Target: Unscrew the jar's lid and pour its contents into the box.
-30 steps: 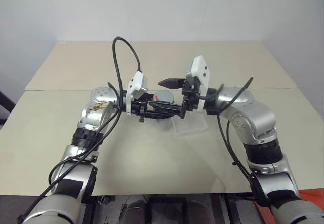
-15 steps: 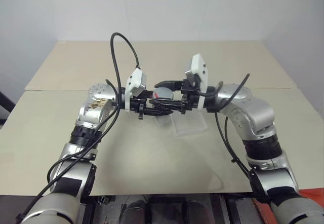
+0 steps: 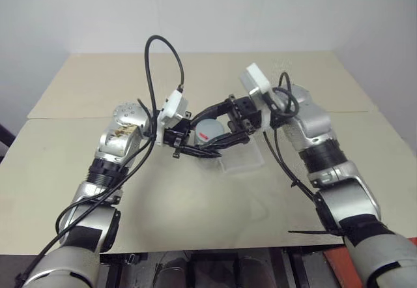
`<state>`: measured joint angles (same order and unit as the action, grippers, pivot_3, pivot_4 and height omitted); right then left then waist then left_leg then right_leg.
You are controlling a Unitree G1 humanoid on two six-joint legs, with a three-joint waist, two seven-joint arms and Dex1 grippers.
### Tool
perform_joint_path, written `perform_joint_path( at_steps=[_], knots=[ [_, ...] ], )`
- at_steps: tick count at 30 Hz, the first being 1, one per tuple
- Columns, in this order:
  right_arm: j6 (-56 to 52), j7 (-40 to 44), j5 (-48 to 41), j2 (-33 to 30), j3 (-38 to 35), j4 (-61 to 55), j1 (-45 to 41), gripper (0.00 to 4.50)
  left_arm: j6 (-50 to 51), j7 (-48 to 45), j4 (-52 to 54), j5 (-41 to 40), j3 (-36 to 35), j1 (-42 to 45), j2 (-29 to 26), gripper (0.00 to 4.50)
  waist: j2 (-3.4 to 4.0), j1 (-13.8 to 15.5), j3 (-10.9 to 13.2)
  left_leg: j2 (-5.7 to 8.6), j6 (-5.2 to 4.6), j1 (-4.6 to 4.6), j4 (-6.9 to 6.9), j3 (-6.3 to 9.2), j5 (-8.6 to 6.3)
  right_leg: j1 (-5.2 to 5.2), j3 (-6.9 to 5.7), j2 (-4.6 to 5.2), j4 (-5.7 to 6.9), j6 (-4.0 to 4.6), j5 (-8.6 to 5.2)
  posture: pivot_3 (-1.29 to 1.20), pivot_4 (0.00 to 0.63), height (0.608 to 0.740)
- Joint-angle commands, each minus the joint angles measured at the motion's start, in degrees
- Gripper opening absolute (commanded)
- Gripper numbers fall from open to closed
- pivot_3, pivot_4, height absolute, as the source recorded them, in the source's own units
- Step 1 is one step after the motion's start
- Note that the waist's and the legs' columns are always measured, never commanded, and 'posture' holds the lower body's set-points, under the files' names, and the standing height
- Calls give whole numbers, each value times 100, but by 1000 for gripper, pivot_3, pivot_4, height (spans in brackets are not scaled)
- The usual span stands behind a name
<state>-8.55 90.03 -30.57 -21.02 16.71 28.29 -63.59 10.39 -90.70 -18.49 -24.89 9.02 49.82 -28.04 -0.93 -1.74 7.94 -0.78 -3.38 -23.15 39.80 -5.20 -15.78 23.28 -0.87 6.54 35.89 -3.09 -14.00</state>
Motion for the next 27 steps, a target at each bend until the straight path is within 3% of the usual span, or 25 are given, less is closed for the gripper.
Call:
perform_joint_path(
  at_steps=[1,2,4,8,17,22,27],
  knots=[
    [468,247,197,-13,80,439,-198,2751,-42,-180,415,-393,-22,123,133,2067,0,3,0,0,0,-1,1,0,0,0,-1,1,0,0,0,0,150,740],
    [426,247,288,-9,32,505,-223,2751,-41,-179,414,-355,-59,105,143,2067,0,11,0,0,0,-2,1,1,0,0,-3,2,0,0,0,0,150,740],
    [236,184,385,-32,-55,541,-256,3471,-12,-152,397,-320,-148,74,146,2067,1,28,0,1,0,-3,1,1,0,-1,-4,4,0,0,0,0,150,740],
    [85,-200,478,-279,-257,56,-24,4478,-55,3,210,-158,-280,33,112,2067,2,73,1,-1,1,-4,2,2,0,0,-7,4,0,0,0,0,150,740],
    [-1467,-2612,274,-948,-1352,-3116,1495,4478,-393,685,-785,363,-380,130,177,2067,2,113,1,-2,1,-10,1,1,0,4,-10,10,2,0,0,0,150,740],
    [-2204,-3860,404,-709,-1370,-4178,1828,4478,-355,732,-906,335,-456,237,278,2067,2,70,1,-2,1,-8,1,-3,0,4,-5,6,0,0,0,0,150,740],
    [-2722,-4465,297,-395,-1249,-4615,1856,4478,-399,833,-951,376,-468,336,421,2067,2,94,1,1,0,-7,1,-1,0,3,-1,5,1,0,0,0,150,740]
  ],
)
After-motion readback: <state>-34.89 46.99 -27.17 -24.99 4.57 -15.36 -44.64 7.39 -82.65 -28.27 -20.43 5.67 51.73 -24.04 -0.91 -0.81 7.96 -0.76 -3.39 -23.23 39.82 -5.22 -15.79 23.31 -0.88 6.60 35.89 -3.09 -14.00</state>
